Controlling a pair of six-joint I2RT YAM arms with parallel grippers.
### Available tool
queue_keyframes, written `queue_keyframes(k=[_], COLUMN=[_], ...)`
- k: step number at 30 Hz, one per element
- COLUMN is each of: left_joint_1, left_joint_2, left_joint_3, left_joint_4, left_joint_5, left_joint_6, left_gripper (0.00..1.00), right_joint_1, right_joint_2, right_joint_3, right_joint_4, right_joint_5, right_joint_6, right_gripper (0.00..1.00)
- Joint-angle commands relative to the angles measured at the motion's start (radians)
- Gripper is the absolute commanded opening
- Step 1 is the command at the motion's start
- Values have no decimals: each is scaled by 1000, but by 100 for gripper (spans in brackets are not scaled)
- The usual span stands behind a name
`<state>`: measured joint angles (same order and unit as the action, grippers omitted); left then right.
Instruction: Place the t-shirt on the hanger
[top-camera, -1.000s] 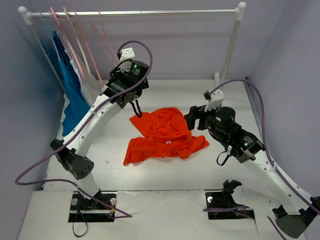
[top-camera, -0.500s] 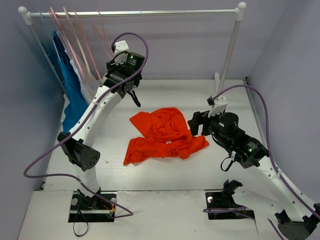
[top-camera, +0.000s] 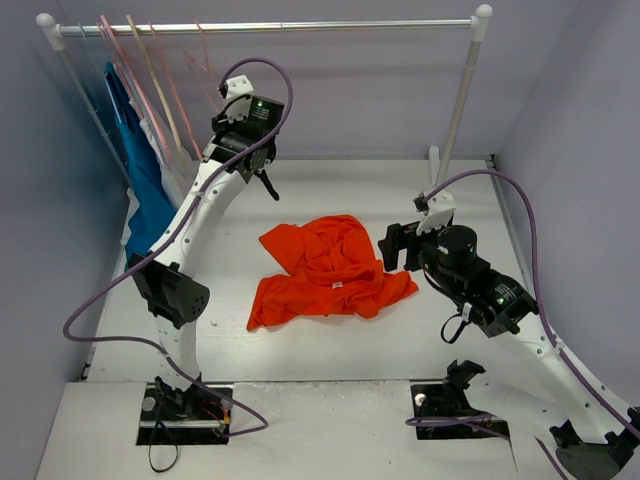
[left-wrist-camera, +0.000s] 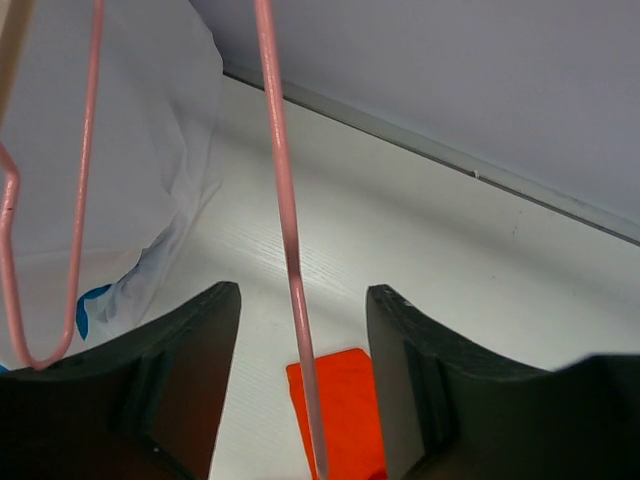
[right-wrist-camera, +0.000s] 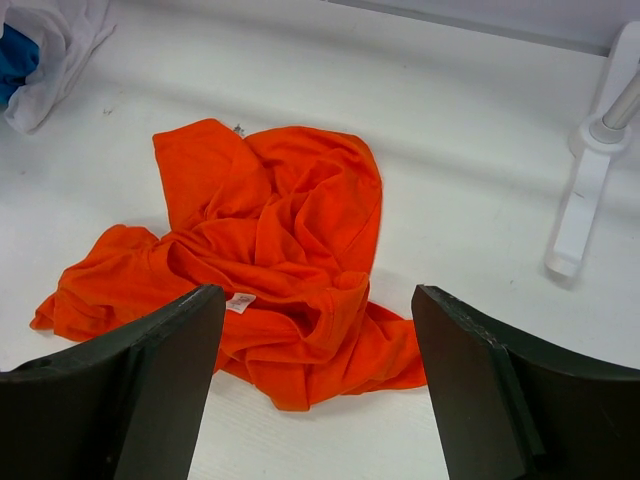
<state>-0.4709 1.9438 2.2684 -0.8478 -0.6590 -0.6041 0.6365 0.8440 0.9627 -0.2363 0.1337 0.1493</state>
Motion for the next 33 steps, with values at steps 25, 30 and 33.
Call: queue_keyframes(k=[25,30,33], left_joint_1=[25,23,23], left_joint_2=[-134,-204,-244], left_joint_3=[33,-35,-87], left_joint_4=[101,145,164], left_joint_5=[7,64,101], left_joint_6=[136,182,191], left_gripper=[0,0,0], right_joint_1=[3,3,3], right_joint_2=[67,75,79], right_joint_3=[22,28,31], right_joint_4=[86,92,84], right_joint_5=[9,0,-6], right_joint_6=[-27,-27,-25], right_gripper=[78,78,78])
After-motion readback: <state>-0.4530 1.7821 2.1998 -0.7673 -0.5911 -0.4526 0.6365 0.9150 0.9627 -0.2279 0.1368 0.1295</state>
